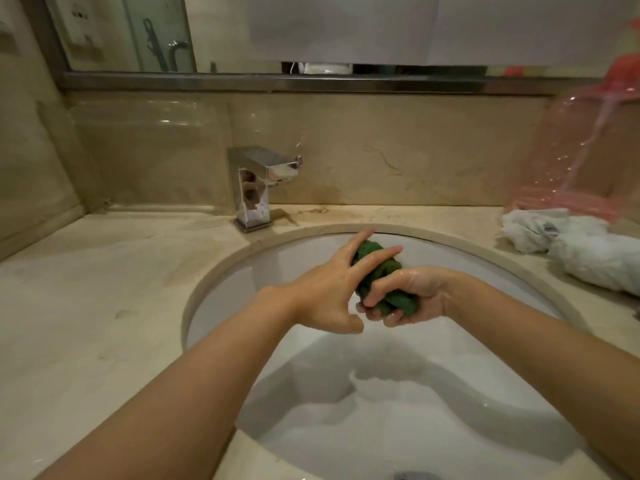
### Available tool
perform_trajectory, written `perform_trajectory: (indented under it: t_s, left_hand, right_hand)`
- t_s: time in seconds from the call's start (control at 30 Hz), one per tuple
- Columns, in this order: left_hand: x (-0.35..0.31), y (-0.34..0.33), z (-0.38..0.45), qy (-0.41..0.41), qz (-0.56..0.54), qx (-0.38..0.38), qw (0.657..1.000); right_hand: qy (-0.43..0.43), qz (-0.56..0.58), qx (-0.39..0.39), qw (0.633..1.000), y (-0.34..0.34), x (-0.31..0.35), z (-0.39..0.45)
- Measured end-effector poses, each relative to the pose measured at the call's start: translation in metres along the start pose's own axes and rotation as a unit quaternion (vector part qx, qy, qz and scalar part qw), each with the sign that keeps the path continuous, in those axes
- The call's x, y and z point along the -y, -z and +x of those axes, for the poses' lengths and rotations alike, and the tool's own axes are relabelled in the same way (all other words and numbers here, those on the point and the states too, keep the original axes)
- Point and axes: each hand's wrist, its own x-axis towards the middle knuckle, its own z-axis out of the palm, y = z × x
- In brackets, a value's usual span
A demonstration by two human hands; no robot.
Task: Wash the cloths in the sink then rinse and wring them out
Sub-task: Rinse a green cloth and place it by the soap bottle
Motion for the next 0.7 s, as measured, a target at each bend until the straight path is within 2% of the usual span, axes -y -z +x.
perform_trajectory:
  t_s: [0.07,0.13,0.2,0.23,0.3,0.37,0.47,0.53,0.6,0.7]
  left_hand:
    - [-0.008,-0.002,0.005,-0.022,0.141,-0.001,0.990]
    - [-0.016,-0.003,0.012,-0.041,0.223,-0.014,0.974]
    - [-0.024,-0.005,0.016,-0.023,0.258,-0.001,0.966]
    - [-0.029,-0.006,0.016,0.006,0.281,0.029,0.959]
    - [-0.035,-0.010,0.016,0.059,0.330,0.085,0.938]
    - [-0.035,-0.013,0.017,0.091,0.348,0.115,0.926]
    - [-0.032,-0.013,0.020,0.189,0.267,0.154,0.932]
    - [-0.029,-0.013,0.022,0.257,0.176,0.192,0.930]
    - [-0.022,-0.014,0.022,0.301,0.065,0.235,0.922]
    - [-0.016,-0.009,0.019,0.318,-0.088,0.306,0.893]
  right_hand:
    - [-0.020,-0.073,0.004,0.997,0.005,-0.003,-0.011]
    - [-0.031,-0.202,-0.034,0.978,0.006,-0.006,-0.016]
    - [-0.034,-0.369,-0.074,0.926,0.003,-0.009,-0.016]
    - [-0.032,-0.429,-0.099,0.897,0.002,-0.011,-0.013]
    - [-0.010,-0.507,-0.174,0.844,-0.004,-0.014,-0.005]
    - [0.031,-0.578,-0.258,0.773,-0.016,-0.015,-0.004]
    - [0.109,-0.691,-0.331,0.634,-0.033,-0.017,-0.006]
    - [0.140,-0.741,-0.327,0.569,-0.039,-0.020,-0.004]
    - [0.158,-0.772,-0.312,0.531,-0.040,-0.022,-0.002]
    - [0.176,-0.791,-0.281,0.515,-0.041,-0.023,-0.004]
